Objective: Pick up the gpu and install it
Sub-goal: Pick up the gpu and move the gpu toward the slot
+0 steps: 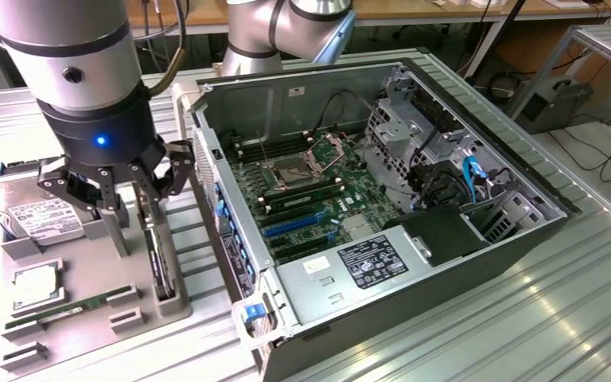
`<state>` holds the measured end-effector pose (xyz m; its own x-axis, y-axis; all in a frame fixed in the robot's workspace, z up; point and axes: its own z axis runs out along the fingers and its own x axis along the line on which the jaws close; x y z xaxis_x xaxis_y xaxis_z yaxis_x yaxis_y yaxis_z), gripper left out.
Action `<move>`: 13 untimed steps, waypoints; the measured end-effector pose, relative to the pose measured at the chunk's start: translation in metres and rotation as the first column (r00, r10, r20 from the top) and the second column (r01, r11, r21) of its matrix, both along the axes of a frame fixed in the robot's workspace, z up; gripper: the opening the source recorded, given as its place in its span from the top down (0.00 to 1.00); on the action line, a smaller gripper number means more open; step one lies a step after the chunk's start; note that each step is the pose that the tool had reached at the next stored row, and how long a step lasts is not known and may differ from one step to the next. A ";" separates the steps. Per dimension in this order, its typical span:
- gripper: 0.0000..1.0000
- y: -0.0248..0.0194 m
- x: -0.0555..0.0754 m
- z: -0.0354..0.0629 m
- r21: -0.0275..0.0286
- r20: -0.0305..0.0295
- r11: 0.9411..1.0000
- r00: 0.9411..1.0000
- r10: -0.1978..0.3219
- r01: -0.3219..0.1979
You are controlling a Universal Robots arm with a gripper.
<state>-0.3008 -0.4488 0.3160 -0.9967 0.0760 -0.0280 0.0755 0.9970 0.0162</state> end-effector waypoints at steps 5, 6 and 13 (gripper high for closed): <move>0.58 0.0000 0.000 -0.0116 0.000 0.000 1.000 1.000 0.000 0.000; 0.58 0.0000 0.000 -0.0143 0.000 0.000 1.000 1.000 -0.001 0.001; 0.58 0.0000 0.000 -0.0272 0.000 0.000 1.000 1.000 -0.003 0.003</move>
<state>-0.3008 -0.4488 0.2888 -0.9965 0.0786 -0.0281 0.0781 0.9968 0.0163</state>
